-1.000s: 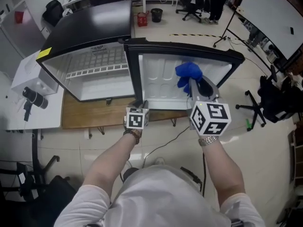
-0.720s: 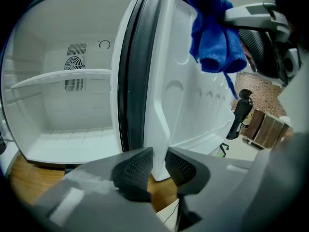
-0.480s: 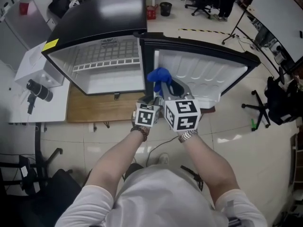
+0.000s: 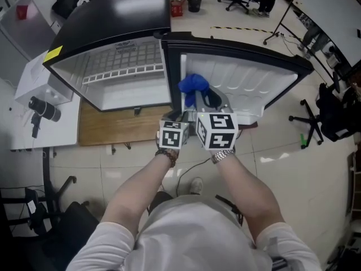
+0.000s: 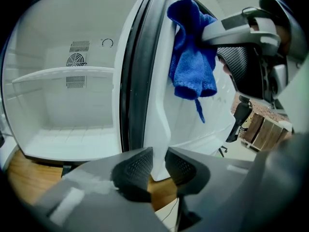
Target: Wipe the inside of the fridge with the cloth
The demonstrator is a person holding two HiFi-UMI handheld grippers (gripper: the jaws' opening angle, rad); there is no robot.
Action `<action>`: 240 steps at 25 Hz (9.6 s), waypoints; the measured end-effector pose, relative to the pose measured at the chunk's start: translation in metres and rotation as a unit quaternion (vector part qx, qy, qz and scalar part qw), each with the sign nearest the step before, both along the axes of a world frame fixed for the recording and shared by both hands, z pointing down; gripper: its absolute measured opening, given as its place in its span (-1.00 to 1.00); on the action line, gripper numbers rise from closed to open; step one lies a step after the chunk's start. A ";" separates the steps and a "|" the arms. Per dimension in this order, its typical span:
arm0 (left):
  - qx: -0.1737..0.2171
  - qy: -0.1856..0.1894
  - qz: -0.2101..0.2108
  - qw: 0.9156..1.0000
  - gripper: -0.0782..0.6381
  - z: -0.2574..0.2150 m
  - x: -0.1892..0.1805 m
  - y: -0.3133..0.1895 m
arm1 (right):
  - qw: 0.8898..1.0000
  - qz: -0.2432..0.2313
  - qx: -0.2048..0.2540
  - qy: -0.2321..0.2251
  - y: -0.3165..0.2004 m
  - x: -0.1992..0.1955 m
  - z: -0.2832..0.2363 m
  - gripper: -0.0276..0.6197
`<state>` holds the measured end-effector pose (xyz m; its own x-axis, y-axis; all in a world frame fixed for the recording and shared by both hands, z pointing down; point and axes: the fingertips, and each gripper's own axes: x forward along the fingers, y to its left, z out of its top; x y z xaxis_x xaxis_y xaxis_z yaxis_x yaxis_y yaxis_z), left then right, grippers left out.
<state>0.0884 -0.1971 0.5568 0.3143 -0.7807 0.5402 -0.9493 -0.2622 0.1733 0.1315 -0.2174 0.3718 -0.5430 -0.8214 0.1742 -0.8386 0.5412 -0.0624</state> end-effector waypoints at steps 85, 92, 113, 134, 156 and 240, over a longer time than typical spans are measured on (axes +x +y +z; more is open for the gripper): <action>0.006 -0.016 0.037 0.999 -0.55 -0.007 -0.001 0.005 | 0.999 0.015 -0.010 0.046 -0.005 0.026 0.090 -0.75; 0.007 -0.014 0.027 1.000 -0.56 -0.007 -0.002 0.005 | 0.998 0.044 -0.012 0.049 -0.010 0.068 0.091 -0.75; 0.008 -0.006 -0.012 1.000 -0.58 -0.009 -0.004 0.006 | 0.983 0.160 -0.007 0.085 -0.024 0.225 0.085 -0.75; 0.005 -0.017 -0.006 1.000 -0.59 -0.012 -0.003 0.008 | 0.997 0.065 0.006 0.035 0.040 0.159 0.057 -0.75; 0.028 -0.030 0.074 0.996 -0.58 -0.033 0.000 0.005 | 0.993 -0.015 -0.093 0.069 0.027 0.013 0.162 -0.75; 0.010 0.426 -0.134 0.895 -0.59 0.011 0.026 0.000 | 0.988 0.087 -0.107 0.075 0.062 0.184 0.113 -0.75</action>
<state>0.1142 -0.1973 0.5675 0.4055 -0.8964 0.1787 -0.5041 -0.0562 0.8618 0.3158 -0.1553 0.4847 -0.3518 -0.8358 0.4215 -0.9261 0.3764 -0.0266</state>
